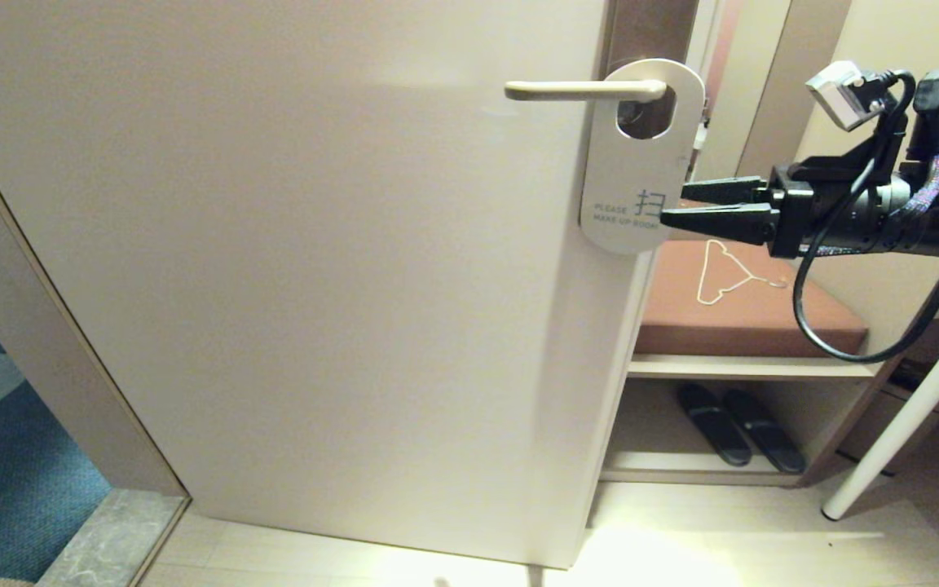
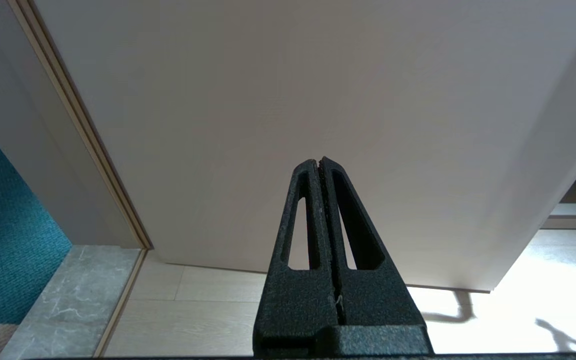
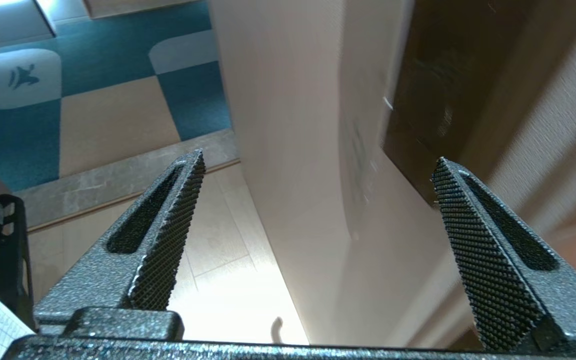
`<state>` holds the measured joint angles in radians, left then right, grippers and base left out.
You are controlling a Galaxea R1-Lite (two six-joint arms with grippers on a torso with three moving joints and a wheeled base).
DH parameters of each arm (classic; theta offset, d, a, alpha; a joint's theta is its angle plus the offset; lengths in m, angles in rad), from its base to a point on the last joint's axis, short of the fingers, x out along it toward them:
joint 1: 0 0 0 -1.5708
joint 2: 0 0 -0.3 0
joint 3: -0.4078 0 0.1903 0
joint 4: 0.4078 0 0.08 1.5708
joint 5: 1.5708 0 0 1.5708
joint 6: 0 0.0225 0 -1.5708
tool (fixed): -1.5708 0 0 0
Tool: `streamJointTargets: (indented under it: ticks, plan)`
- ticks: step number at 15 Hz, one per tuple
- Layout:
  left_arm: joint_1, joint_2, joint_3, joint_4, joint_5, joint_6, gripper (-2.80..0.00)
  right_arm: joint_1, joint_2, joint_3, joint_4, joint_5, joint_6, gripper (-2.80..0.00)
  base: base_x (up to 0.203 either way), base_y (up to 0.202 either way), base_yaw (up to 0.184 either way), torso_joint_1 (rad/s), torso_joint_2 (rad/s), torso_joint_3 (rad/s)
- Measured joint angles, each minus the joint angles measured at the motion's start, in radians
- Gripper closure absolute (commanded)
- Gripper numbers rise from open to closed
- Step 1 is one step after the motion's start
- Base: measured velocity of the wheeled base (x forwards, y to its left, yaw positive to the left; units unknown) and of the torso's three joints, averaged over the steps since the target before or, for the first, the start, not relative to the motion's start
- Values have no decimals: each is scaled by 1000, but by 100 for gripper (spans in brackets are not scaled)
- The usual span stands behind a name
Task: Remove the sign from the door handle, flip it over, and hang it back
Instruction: Take down the sign
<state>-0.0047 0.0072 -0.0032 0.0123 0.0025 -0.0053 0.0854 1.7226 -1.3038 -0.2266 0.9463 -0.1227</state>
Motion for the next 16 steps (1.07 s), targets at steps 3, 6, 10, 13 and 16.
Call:
streamJointTargets:
  ticks: [3,6,10,13,16]
  plan:
    - [0,0,0,0,0,0,0,13,12,-23,3,2,3,-280,0,0,0,0,0,0]
    - [0,0,0,0,0,0,0,29,24,-35,3,22,20,-280,0,0,0,0,0,0]
    - [0,1,0,0,0,0,0,33,48,-64,3,40,27,-280,0,0,0,0,0,0]
    - [0,2,0,0,0,0,0,40,70,-99,3,49,43,-280,0,0,0,0,0,0]
    - [1,2,0,0,0,0,0,44,93,-116,3,50,45,-280,0,0,0,0,0,0]
